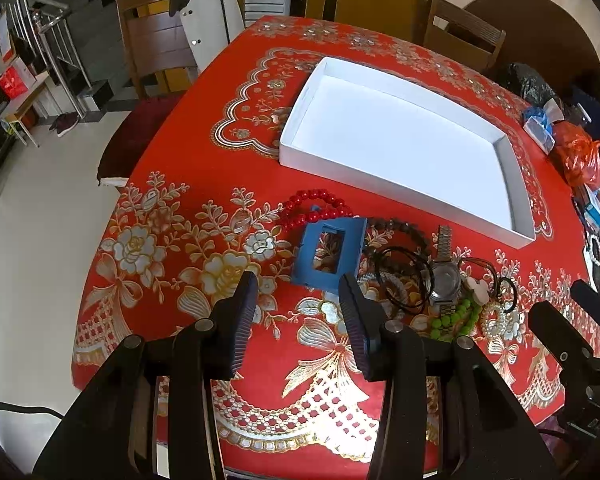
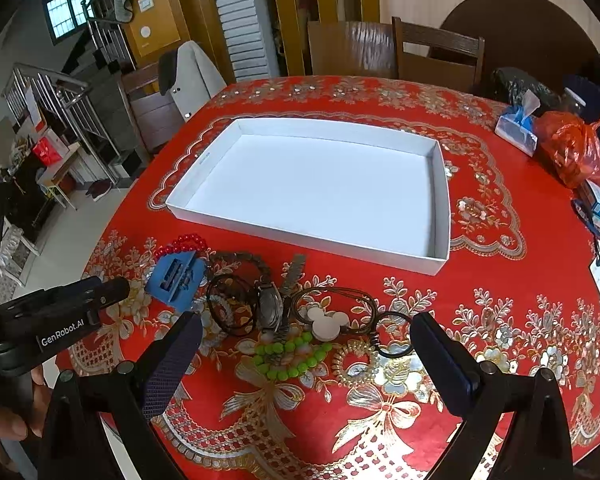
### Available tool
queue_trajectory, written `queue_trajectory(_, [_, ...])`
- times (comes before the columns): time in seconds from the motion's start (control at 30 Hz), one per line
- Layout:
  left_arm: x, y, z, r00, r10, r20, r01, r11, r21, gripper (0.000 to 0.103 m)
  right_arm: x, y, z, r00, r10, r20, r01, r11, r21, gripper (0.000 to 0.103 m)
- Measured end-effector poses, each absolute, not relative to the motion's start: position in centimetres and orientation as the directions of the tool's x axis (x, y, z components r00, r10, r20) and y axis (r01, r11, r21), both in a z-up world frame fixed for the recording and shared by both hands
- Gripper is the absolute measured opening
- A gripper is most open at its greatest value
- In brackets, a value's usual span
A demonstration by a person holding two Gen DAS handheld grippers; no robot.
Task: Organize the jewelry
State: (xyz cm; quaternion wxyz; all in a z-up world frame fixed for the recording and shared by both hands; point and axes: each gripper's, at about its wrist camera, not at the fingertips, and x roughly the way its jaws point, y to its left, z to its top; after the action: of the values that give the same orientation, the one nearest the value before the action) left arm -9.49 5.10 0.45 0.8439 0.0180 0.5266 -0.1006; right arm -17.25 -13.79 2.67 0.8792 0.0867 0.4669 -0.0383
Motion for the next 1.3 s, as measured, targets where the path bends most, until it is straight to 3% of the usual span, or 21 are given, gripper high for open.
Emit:
queue_trajectory(0.63, [-9.6,4.9,0.0,0.409,-0.139,-0.902,0.178,0.981,-0.071,0.042,-16.7,-13.9,1.9,0.514,0.017,-0.857,0.16,0.98,0.115,0.103])
queue_trajectory(0.93, [-9.4,4.9,0.0,0.404,-0.141,-0.904,0.179,0.981,-0.072,0.042,-16.6,-13.9,2.0,0.56,0.036,-0.828,0.154,0.977,0.147,0.103])
queue_trajectory(1.3, [-9.3,4.9,-0.4,0.388,-0.144,-0.91,0.178,0.981,-0.079,0.042,-16.4,-13.9,1.5,0.556,-0.014,-0.831,0.149,0.985,0.083,0.103])
